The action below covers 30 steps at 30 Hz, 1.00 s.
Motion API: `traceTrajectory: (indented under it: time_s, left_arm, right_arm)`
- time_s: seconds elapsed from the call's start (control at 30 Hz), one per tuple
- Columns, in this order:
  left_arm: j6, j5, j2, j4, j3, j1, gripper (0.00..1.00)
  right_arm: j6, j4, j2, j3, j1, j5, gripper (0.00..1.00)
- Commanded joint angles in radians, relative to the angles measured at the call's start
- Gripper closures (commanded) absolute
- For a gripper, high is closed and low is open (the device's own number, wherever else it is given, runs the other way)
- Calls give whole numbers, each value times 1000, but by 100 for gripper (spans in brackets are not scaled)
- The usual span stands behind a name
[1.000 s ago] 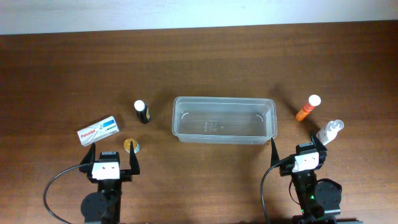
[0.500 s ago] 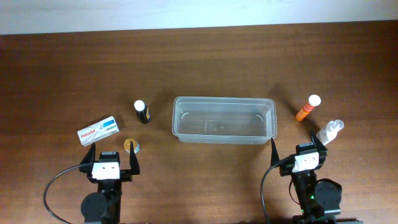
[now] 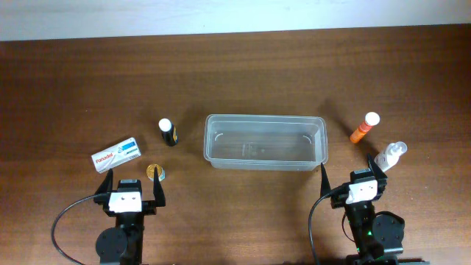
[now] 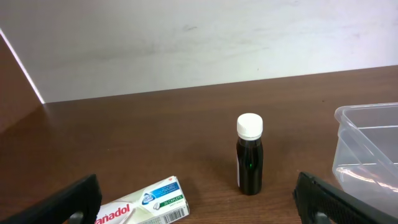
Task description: Pack container
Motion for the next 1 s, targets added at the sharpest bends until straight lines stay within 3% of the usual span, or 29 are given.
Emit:
traceTrajectory:
  time_s: [0.0,0.27,0.5,0.63,0.8,0.97]
  left_arm:
    - [16,16,-9,-9,0,3,1]
    - [16,16,-9,-9,0,3,1]
    - [-99,16,-8,-16,20,3,1]
    - [-102,11,31,-42,95,3,1]
    - [-101,8,200,-113,264,3,1]
    - [-101,-23,476,-244,505,3,1]
  right_arm:
    - [4,-5,-6,-5,8,-8,2]
    - [14,-5,-6,-5,8,-9,2]
    - [165,-26,14,12,8,21,2]
    - [231,-34,92,90,7,68,2]
    - [230,-70,330,312,6,98,2]
    - [225,-267,675,679,-4,108,2]
